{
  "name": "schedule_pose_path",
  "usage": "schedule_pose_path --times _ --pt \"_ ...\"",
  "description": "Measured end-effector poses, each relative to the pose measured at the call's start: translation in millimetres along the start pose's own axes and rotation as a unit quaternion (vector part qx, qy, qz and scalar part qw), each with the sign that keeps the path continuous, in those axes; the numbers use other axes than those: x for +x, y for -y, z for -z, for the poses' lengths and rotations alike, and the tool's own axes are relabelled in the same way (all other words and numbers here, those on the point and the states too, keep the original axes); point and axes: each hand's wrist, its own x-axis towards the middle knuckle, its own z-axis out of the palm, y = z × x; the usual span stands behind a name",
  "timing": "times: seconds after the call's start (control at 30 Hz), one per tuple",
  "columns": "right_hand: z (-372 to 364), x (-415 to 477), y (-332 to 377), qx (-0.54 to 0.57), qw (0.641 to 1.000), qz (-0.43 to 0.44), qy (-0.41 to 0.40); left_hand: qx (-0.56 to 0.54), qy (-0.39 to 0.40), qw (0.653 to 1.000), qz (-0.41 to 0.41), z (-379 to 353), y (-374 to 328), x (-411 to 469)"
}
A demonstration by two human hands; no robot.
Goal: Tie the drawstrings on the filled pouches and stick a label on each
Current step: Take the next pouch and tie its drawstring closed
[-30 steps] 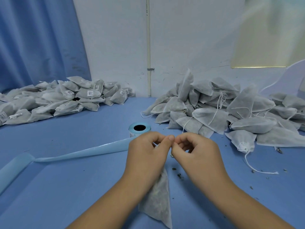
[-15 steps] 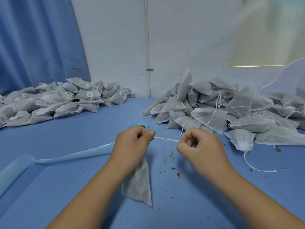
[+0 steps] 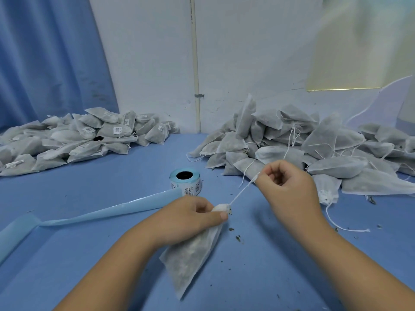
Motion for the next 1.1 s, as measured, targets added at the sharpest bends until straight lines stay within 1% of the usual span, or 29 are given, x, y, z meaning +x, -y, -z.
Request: schedule_pose_path --times 0.07,0.13,0.2,0.23,0.3,0.33,0.37,0.4,0.43,0.5,0.57,0.6,0.63,0.7,0.77,0.8,0.87,0.97,1.03,1.1 --pt "-2 -4 4 0.006 1.000 0.020 0.007 -0.015 -0.037 0.999 -0.005 -4 -1 3" --pt "-5 -11 9 0.006 0.998 0.051 0.020 -0.036 -0.099 0.994 -0.015 -8 -3 7" --pt "-9 -19 15 -0.009 0.996 0.083 0.035 -0.036 -0.124 0.991 -0.016 -14 -3 5" --pt "-12 -22 18 -0.023 0.994 0.099 0.042 -0.053 -0.121 0.991 -0.006 -15 -5 2" --pt "-16 -27 20 -0.050 0.989 0.128 0.055 -0.135 -0.115 0.984 0.029 -13 -15 6" --pt "-17 -29 20 -0.060 0.987 0.135 0.059 -0.170 -0.087 0.981 0.030 -10 -15 4" --pt "-17 -29 19 -0.067 0.986 0.137 0.061 -0.206 -0.062 0.977 0.009 -9 -10 -4" --pt "-17 -29 18 -0.070 0.986 0.136 0.061 -0.243 -0.057 0.968 0.019 -8 -8 -6" --pt "-16 -28 17 -0.071 0.987 0.133 0.059 -0.237 -0.043 0.969 0.044 -9 -8 -3" --pt "-14 -24 14 -0.057 0.991 0.116 0.046 -0.174 -0.037 0.983 0.039 -7 -6 1" --pt "-11 -19 11 -0.024 0.996 0.084 0.034 -0.147 -0.052 0.986 0.055 -5 -13 3" --pt "-10 -17 10 -0.006 0.997 0.069 0.030 -0.130 -0.057 0.989 0.036 -6 -11 3" --pt "-9 -16 10 0.012 0.998 0.059 0.025 -0.111 -0.071 0.991 0.005 -9 -6 1" --pt "-9 -15 11 0.030 0.998 0.056 0.014 -0.048 -0.137 0.988 -0.048 -14 -4 5" --pt "-9 -17 15 0.023 0.997 0.078 0.019 0.002 -0.194 0.978 -0.076 -19 -5 7" --pt "-10 -19 16 0.000 0.994 0.108 0.028 -0.001 -0.213 0.974 -0.076 -22 -4 8" --pt "-12 -25 19 -0.077 0.976 0.196 0.057 -0.038 -0.241 0.967 -0.077 -26 -3 9" --pt "-15 -32 19 -0.204 0.925 0.308 0.092 -0.091 -0.254 0.959 -0.084 -26 -9 8" --pt "-16 -32 17 -0.257 0.896 0.350 0.097 -0.108 -0.260 0.955 -0.090 -27 -10 8" --pt "-16 -31 16 -0.284 0.883 0.360 0.103 -0.120 -0.251 0.956 -0.090 -27 -12 8"
